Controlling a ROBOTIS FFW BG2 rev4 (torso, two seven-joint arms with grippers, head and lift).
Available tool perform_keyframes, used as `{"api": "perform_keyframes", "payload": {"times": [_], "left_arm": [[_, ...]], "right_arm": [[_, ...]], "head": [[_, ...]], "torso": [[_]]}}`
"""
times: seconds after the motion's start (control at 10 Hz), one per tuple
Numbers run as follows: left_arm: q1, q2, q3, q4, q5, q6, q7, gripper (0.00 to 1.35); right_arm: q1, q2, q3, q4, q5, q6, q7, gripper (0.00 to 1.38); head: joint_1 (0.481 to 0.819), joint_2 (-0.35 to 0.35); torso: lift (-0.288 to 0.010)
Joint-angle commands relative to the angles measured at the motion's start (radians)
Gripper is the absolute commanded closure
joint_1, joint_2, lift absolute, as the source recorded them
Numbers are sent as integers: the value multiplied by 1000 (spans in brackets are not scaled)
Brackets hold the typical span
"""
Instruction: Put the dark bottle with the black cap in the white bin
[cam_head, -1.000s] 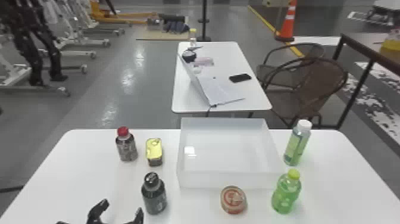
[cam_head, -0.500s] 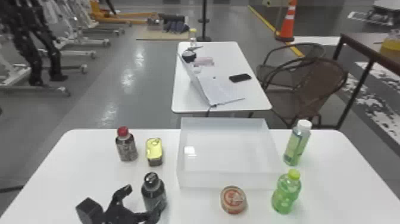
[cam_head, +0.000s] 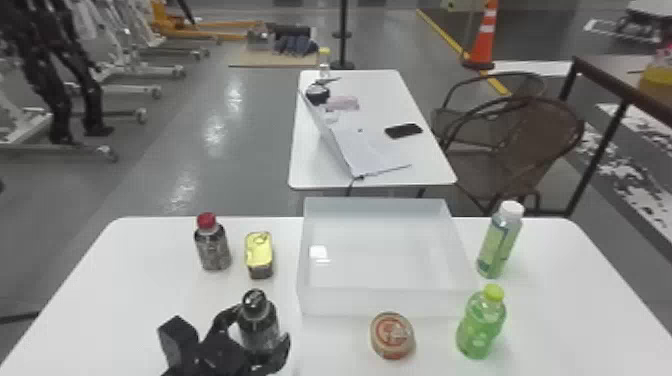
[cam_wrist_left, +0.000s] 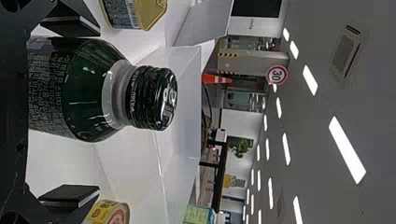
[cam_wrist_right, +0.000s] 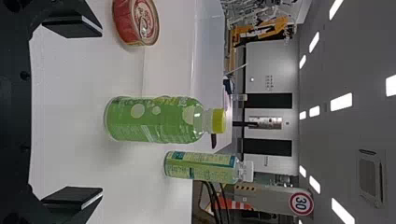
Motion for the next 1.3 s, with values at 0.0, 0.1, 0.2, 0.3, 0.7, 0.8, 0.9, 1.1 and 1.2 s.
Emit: {"api": "perform_keyframes", "payload": {"times": [0.0,0.1,0.2,0.3,0.7,0.8,0.9,1.1,1.2], "left_arm": [[-10,3,9,17,-8,-7,1,124],[-12,3,16,22,-16,1,1,180],[-16,4,19,29,-25,24,-3,441],[-21,6,21,41,-35,39,-3,815],[-28,4,30,46,-68,33,-4,958],[-22,4,32,22,-68,44,-6,960],[-5,3,39,-80,-94,86,2,960],[-8,3,12,-261,-56,179,36,960],[-38,13,-27,-298,5,211,56,960]], "right_arm": [[-2,6,1,3,0,-2,2,98],[-2,7,-1,5,0,-2,4,98],[-4,9,-1,5,0,-2,5,98],[-4,9,-1,7,0,-3,5,98],[-7,12,-1,11,-3,-3,8,98],[-5,12,-1,11,-5,-3,10,98],[-4,12,-1,11,-6,-3,10,98],[-2,12,-1,11,-8,-3,10,98],[-2,12,-1,11,-8,-3,10,98]], "head": [[549,0],[549,0],[549,0],[549,0],[549,0],[549,0],[549,0],[549,0],[549,0]], "torso": [[-100],[-100],[-100],[-100],[-100],[-100],[-100],[-100],[-100]]}}
